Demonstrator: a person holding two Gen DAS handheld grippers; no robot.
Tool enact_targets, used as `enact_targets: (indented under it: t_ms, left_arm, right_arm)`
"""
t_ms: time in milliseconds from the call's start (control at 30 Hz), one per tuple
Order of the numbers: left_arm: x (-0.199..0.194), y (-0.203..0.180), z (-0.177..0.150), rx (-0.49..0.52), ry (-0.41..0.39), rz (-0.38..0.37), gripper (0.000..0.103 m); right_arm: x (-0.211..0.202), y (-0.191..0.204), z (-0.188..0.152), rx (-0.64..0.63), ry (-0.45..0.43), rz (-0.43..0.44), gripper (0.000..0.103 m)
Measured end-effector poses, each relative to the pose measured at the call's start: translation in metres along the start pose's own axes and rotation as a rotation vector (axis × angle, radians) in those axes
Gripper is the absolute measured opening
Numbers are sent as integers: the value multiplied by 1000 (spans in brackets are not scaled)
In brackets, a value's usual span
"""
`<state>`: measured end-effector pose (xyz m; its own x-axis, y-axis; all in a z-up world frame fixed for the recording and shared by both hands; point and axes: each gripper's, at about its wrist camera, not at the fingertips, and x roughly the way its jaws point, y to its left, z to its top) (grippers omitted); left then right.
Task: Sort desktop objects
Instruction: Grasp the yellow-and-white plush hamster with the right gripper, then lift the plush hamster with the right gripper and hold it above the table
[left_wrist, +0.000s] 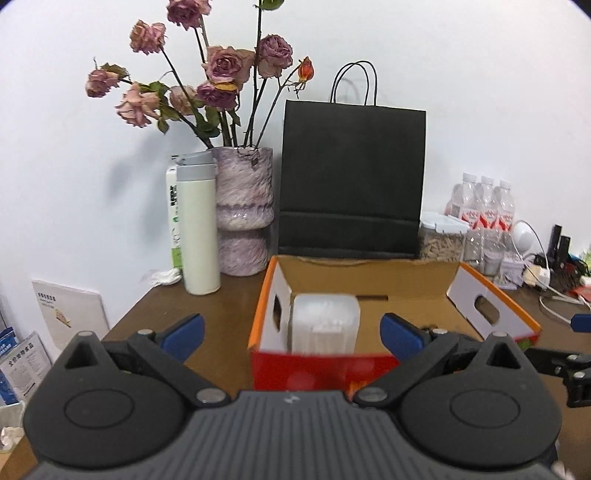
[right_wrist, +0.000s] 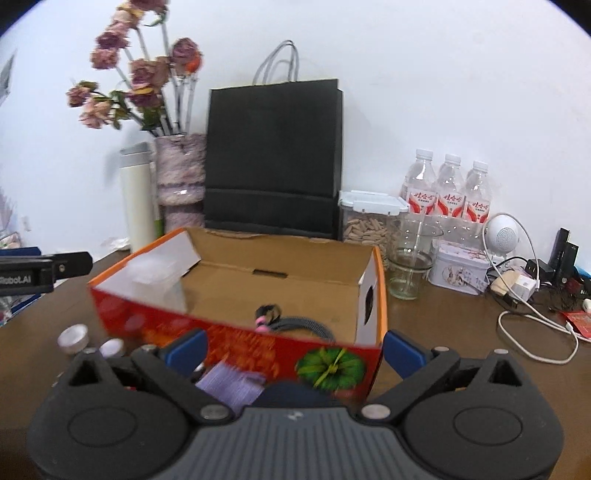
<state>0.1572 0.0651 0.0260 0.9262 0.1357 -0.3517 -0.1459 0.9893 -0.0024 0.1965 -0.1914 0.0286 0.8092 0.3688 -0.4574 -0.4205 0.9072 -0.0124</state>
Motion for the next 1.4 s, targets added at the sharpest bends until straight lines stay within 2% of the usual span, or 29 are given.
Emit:
enact_targets:
  t_ms: [300,533,633,800,900,1100,1200,1400]
  left_arm:
    - [-55,13,-44,40,91,-2,103]
    - [-79,26,-74,58,142,14,103]
    - [-87,27,-81,83,139,14,103]
    - [-94,32,-84,70,132,21,103]
    - [-95,38,-83,61,132,28,103]
    - [-93,45,-85,44,146,35,103]
    - [-89,45,-84,43,153,35,103]
    - [-81,42,-80,43,161,24,103]
  right_arm:
    - [-53,37,-36,-58,37,85,102]
    - [-64,66,-61,-114,91,161,101]
    - [-62,77,-65,-151,108,184,99]
    - [-51,91,-68,-205,155,214,87]
    - [-43,97,-72,-241,178,201,82]
    - [-45,100,-77,-300,165,199,67]
    - [-51,97,-76,-306,151,220,63]
    - [-63,80,-66,-232,98,230,63]
